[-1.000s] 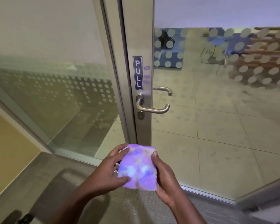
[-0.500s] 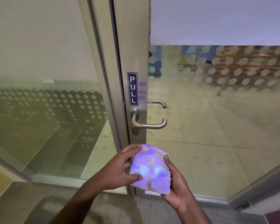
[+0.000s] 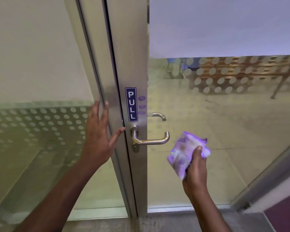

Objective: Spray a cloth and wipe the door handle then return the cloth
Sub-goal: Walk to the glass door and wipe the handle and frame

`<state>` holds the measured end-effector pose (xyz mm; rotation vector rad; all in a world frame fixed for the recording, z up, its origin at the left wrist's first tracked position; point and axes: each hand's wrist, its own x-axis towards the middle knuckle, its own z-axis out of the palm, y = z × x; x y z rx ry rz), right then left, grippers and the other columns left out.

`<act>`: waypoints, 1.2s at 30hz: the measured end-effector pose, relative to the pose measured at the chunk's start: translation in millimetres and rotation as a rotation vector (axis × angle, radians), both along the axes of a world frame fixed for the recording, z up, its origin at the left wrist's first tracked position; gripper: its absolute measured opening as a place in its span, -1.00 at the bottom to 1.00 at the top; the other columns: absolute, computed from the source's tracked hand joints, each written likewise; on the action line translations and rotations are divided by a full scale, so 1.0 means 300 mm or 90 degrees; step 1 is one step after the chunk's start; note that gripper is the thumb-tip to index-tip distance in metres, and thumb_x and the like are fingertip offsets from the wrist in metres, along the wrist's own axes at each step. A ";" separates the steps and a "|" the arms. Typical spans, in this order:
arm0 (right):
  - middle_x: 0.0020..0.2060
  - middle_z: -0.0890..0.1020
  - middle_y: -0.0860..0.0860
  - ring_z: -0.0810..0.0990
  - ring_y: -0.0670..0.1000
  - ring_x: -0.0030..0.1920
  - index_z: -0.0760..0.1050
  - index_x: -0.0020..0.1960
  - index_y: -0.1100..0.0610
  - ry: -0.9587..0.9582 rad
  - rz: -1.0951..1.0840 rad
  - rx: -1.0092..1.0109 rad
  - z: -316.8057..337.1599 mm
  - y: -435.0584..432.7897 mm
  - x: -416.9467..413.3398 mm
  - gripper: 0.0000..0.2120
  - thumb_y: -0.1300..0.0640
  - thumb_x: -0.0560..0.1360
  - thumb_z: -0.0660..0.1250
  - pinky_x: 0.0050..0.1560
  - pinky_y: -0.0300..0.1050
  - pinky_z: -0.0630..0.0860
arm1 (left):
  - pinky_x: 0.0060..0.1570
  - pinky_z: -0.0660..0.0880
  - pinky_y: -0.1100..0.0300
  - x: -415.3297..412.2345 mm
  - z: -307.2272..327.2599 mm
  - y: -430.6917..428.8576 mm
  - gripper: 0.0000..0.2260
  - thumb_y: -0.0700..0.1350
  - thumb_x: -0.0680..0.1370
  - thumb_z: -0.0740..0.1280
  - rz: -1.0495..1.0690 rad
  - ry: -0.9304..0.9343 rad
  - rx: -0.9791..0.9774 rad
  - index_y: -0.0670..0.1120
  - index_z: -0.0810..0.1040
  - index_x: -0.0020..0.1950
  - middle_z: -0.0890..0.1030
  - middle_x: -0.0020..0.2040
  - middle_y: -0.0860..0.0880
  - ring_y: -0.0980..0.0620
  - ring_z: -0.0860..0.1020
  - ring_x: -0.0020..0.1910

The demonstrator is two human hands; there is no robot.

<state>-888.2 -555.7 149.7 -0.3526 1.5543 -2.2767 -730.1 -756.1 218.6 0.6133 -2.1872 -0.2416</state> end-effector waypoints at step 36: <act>0.45 0.33 0.09 0.22 0.09 0.49 0.35 0.41 0.24 0.993 0.002 0.409 -0.165 -0.260 0.010 -0.44 -0.15 0.63 0.02 0.49 0.21 0.01 | 0.52 -0.06 -0.09 -0.179 0.133 -0.349 -0.31 0.27 0.55 -0.10 0.207 0.060 -0.434 -0.19 0.17 0.51 0.25 0.43 -0.42 -0.41 0.13 0.45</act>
